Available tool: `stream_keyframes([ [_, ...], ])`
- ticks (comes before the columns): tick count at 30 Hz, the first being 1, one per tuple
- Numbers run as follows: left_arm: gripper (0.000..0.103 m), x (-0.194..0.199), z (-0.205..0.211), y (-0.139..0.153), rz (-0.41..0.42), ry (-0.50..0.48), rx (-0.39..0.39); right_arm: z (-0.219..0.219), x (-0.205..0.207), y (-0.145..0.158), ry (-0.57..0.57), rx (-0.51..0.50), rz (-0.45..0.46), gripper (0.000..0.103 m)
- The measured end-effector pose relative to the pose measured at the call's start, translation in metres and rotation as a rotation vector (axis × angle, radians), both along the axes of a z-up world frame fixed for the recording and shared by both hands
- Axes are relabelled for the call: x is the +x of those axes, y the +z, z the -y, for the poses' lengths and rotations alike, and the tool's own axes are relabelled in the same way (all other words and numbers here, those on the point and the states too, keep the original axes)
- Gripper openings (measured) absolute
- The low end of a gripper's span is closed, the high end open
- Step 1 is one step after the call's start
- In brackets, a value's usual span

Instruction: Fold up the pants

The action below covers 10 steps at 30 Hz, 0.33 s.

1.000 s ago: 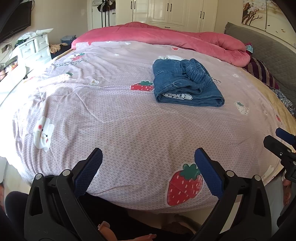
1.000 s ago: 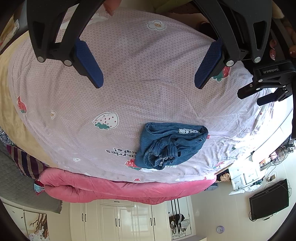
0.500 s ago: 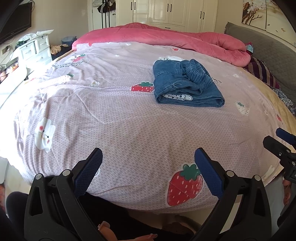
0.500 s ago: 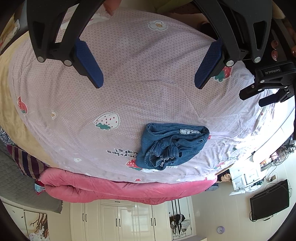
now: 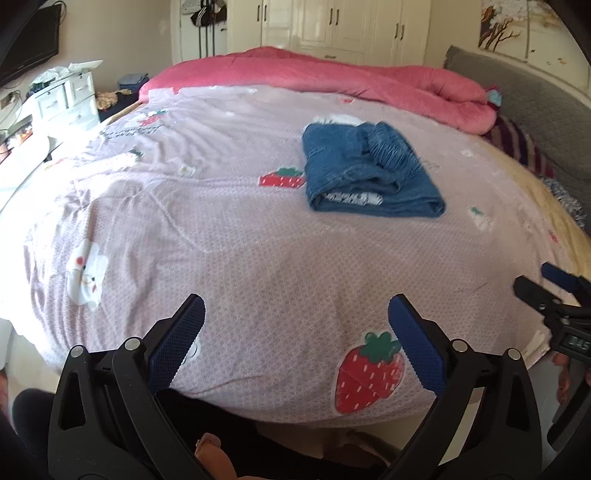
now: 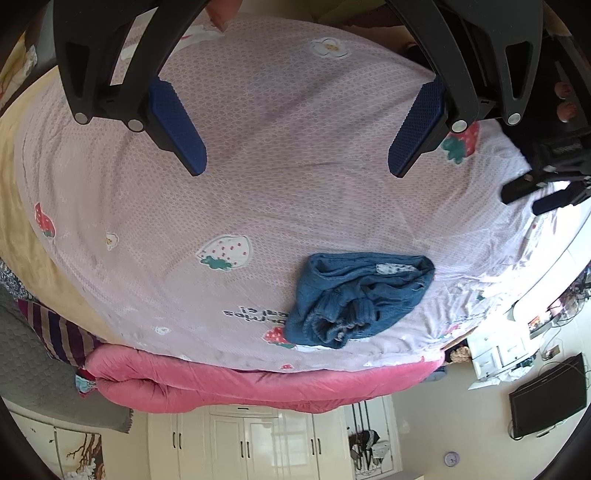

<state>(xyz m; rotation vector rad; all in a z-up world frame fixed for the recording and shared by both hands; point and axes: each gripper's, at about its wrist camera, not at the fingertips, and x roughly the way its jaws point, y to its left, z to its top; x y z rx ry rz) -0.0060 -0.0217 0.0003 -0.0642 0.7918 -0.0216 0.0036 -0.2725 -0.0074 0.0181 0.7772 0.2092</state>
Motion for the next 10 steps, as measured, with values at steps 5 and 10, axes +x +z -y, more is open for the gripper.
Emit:
stream_keyframes([
  [5,0.094,0.026,-0.031,0.004,-0.020,0.065,-0.014,0.023,0.020,-0.006,-0.076,0.013,-0.006,0.098],
  [10,0.094,0.087,-0.101,-0.006,-0.085,0.178,0.044,0.071,0.072,-0.009,-0.219,-0.049,-0.005,0.098],
])
